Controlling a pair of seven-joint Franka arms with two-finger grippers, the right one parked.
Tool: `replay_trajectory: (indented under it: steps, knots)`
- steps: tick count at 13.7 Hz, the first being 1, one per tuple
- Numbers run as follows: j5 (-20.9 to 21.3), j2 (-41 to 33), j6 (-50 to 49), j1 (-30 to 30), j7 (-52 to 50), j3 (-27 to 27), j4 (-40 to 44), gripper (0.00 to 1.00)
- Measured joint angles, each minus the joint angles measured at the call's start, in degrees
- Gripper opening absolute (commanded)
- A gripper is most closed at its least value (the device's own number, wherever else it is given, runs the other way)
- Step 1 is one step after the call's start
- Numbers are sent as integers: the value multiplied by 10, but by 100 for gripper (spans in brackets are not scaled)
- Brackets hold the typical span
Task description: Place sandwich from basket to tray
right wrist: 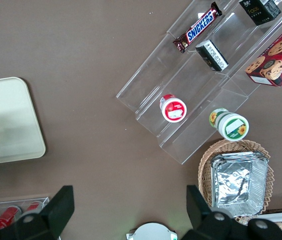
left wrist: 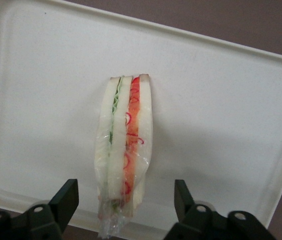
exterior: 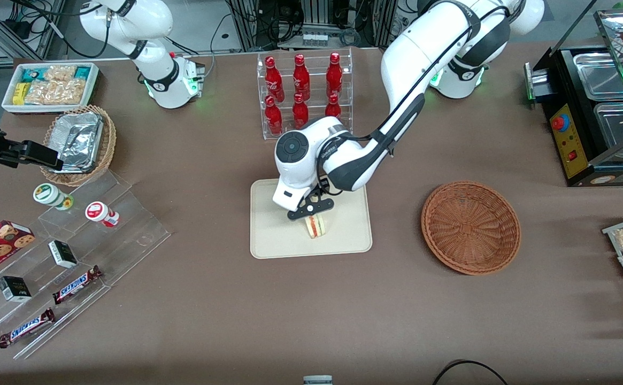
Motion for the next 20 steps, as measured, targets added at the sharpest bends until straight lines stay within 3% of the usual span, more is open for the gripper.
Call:
replay_trajectory:
  steps: [5, 11, 15, 20]
  knots:
    - [-23, -54, -56, 4, 5, 0, 17, 100]
    - [-41, -99, -118, 41, 118, 5, 16, 100]
    - [-47, -140, -151, 113, 239, 6, -6, 100]
    - [-60, -214, -152, 211, 381, 5, -97, 100]
